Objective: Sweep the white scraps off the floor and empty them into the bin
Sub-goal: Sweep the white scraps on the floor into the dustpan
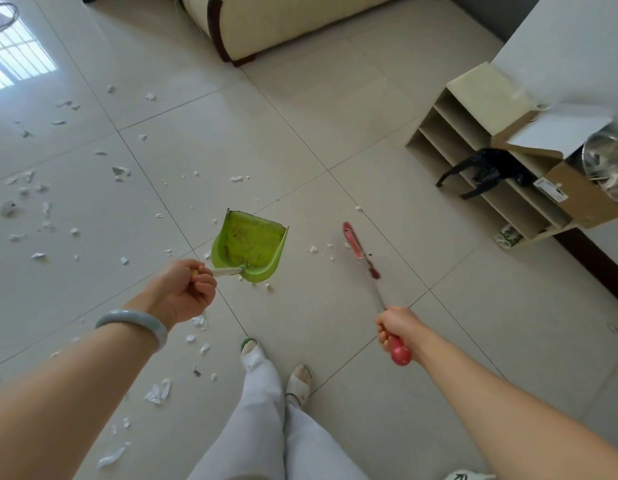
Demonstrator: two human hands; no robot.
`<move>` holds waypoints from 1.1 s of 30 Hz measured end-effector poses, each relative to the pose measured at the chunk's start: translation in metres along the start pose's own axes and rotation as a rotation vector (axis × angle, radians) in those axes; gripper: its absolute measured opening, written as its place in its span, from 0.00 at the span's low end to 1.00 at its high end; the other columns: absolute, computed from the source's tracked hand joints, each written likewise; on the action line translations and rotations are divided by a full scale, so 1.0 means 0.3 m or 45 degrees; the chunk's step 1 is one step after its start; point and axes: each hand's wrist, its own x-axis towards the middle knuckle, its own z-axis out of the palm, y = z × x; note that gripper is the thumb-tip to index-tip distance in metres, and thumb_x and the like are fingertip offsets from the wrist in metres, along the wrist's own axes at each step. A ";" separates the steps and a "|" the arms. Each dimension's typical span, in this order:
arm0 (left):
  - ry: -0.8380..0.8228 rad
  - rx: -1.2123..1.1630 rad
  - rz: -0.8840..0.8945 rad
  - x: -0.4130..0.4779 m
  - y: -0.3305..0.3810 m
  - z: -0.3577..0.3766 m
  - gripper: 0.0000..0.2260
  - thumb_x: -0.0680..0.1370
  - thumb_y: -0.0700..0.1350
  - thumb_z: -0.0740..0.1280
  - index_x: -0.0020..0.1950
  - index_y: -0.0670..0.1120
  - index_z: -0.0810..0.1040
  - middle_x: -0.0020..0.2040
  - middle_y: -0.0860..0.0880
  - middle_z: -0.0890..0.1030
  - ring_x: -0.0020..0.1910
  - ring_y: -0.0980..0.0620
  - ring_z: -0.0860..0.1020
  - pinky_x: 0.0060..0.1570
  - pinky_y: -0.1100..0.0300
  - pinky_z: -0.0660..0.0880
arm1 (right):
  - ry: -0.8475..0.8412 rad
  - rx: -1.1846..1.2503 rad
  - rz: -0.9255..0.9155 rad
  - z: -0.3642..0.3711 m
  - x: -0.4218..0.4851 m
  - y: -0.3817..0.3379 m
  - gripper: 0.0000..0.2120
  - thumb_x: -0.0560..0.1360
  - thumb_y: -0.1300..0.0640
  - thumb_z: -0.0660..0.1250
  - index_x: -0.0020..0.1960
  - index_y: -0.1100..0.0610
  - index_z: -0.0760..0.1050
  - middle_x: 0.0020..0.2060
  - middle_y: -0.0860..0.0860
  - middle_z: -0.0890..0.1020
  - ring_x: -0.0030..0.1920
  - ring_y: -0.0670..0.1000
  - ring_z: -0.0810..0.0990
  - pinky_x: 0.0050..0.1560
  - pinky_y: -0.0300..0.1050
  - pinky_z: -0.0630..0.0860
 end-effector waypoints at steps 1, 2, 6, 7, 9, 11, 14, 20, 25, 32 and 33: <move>0.006 -0.003 -0.004 0.007 0.007 -0.002 0.13 0.79 0.40 0.51 0.34 0.47 0.62 0.20 0.52 0.64 0.14 0.59 0.62 0.14 0.71 0.59 | 0.039 0.012 0.024 -0.022 0.025 -0.026 0.11 0.75 0.70 0.54 0.36 0.61 0.67 0.26 0.53 0.69 0.17 0.46 0.66 0.19 0.31 0.62; 0.010 -0.003 -0.009 0.013 0.016 -0.003 0.13 0.79 0.40 0.51 0.34 0.46 0.62 0.20 0.52 0.64 0.14 0.59 0.62 0.13 0.71 0.59 | 0.071 0.026 0.045 -0.042 0.048 -0.052 0.11 0.75 0.70 0.54 0.35 0.61 0.67 0.25 0.53 0.69 0.18 0.46 0.67 0.19 0.31 0.62; 0.020 -0.018 -0.037 0.036 0.056 -0.004 0.13 0.79 0.40 0.51 0.34 0.46 0.62 0.20 0.52 0.64 0.14 0.58 0.62 0.13 0.71 0.59 | 0.142 0.076 0.093 -0.089 0.130 -0.150 0.09 0.74 0.70 0.54 0.38 0.61 0.67 0.26 0.53 0.68 0.20 0.46 0.67 0.18 0.32 0.64; 0.021 -0.023 -0.041 0.044 0.073 -0.002 0.13 0.79 0.40 0.52 0.34 0.46 0.62 0.20 0.52 0.64 0.14 0.58 0.62 0.13 0.71 0.59 | 0.145 0.090 0.100 -0.088 0.149 -0.176 0.09 0.74 0.70 0.53 0.39 0.60 0.66 0.25 0.53 0.68 0.19 0.46 0.67 0.18 0.32 0.64; 0.025 -0.024 -0.045 0.052 0.106 0.004 0.13 0.79 0.41 0.52 0.34 0.46 0.62 0.20 0.52 0.64 0.14 0.58 0.62 0.14 0.71 0.59 | 0.127 0.112 0.108 -0.076 0.174 -0.215 0.09 0.74 0.70 0.53 0.38 0.59 0.65 0.25 0.53 0.67 0.17 0.46 0.67 0.18 0.32 0.64; 0.025 -0.019 -0.049 0.061 0.143 0.009 0.13 0.79 0.41 0.52 0.34 0.46 0.62 0.20 0.52 0.64 0.14 0.58 0.62 0.14 0.71 0.59 | 0.091 0.112 0.129 -0.046 0.186 -0.240 0.10 0.75 0.69 0.53 0.37 0.59 0.65 0.24 0.52 0.67 0.16 0.46 0.66 0.17 0.32 0.64; 0.029 -0.006 -0.055 0.074 0.200 0.012 0.13 0.79 0.41 0.52 0.34 0.47 0.62 0.20 0.52 0.64 0.14 0.58 0.62 0.13 0.71 0.59 | 0.007 0.068 0.177 0.032 0.174 -0.256 0.12 0.76 0.68 0.54 0.35 0.58 0.65 0.20 0.51 0.67 0.15 0.45 0.66 0.17 0.31 0.64; 0.034 -0.017 -0.068 0.089 0.301 0.021 0.13 0.79 0.41 0.52 0.34 0.46 0.63 0.20 0.52 0.65 0.14 0.58 0.62 0.13 0.71 0.59 | -0.134 -0.141 0.100 0.295 0.056 -0.225 0.10 0.76 0.70 0.52 0.39 0.60 0.65 0.26 0.54 0.68 0.17 0.46 0.66 0.17 0.31 0.63; 0.029 -0.035 -0.033 0.078 0.385 0.015 0.13 0.79 0.40 0.51 0.34 0.46 0.63 0.20 0.52 0.65 0.13 0.58 0.63 0.14 0.72 0.60 | -0.264 -0.284 0.039 0.589 -0.063 -0.150 0.10 0.72 0.68 0.51 0.49 0.58 0.67 0.30 0.55 0.71 0.21 0.48 0.69 0.21 0.35 0.65; 0.039 -0.084 0.009 0.050 0.485 -0.023 0.13 0.78 0.40 0.52 0.34 0.46 0.63 0.20 0.52 0.65 0.14 0.58 0.63 0.14 0.71 0.60 | -0.486 -0.133 0.189 0.797 -0.203 -0.194 0.11 0.73 0.69 0.52 0.50 0.62 0.70 0.31 0.55 0.71 0.21 0.47 0.68 0.21 0.33 0.64; 0.035 -0.095 0.014 0.044 0.494 -0.027 0.13 0.78 0.40 0.52 0.34 0.46 0.63 0.21 0.52 0.66 0.14 0.58 0.63 0.14 0.71 0.60 | -0.501 -0.093 0.201 0.800 -0.207 -0.208 0.09 0.73 0.69 0.52 0.46 0.61 0.70 0.30 0.55 0.70 0.20 0.47 0.68 0.21 0.32 0.64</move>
